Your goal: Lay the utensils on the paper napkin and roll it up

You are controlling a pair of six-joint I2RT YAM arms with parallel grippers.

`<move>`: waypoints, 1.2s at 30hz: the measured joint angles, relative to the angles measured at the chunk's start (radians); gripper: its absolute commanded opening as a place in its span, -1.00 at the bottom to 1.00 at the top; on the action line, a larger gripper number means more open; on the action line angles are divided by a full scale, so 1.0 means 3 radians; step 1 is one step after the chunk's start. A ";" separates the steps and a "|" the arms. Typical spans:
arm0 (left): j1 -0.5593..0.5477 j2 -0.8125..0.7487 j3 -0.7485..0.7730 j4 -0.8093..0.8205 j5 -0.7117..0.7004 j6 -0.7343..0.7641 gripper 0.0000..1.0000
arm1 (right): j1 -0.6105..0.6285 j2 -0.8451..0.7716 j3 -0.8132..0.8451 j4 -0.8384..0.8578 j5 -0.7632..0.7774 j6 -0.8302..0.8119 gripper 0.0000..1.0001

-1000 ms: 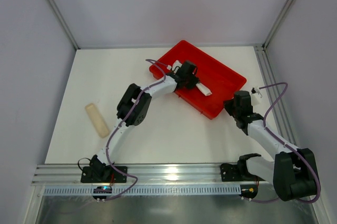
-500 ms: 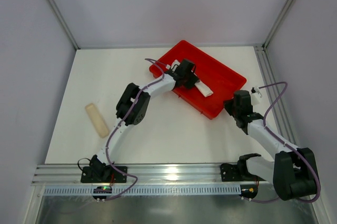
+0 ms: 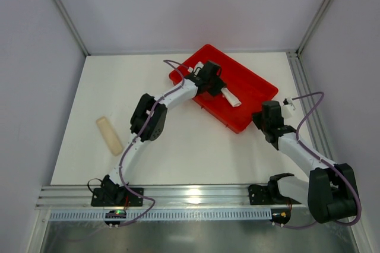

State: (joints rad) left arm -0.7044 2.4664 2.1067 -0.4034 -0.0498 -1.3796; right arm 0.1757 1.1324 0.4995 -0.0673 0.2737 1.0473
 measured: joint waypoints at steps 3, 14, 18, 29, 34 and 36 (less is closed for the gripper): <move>0.0000 -0.0043 0.0034 -0.0022 0.0008 0.0037 -0.17 | 0.0019 0.0000 0.0000 -0.0022 0.0055 0.0116 -0.92; 0.0000 -0.0191 0.0037 -0.0172 0.0005 0.0352 -0.16 | 0.0023 0.0139 0.0151 -0.0181 0.0257 0.0409 -0.92; 0.0000 -0.0284 0.0046 -0.0223 -0.0006 0.0655 -0.17 | 0.0025 0.0212 0.0195 -0.0181 0.0333 0.0516 -0.92; 0.0009 -0.1330 -0.0421 -0.0378 -0.0399 0.1546 -0.14 | 0.0013 0.0437 0.0436 -0.0315 0.0388 0.0367 0.50; 0.0017 -0.1948 -0.0848 -0.0387 -0.0437 0.1928 0.24 | 0.0005 0.0112 0.0512 -0.0547 0.0402 -0.0023 0.99; 0.0022 -0.2197 -0.1044 -0.0362 -0.0402 0.2068 0.48 | -0.0004 -0.0015 0.0642 -0.0734 0.0393 -0.0203 0.99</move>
State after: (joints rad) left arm -0.6979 1.8072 1.7935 -0.5121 -0.1703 -0.7593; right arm 0.1745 1.1278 0.6922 -0.2874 0.3916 0.9863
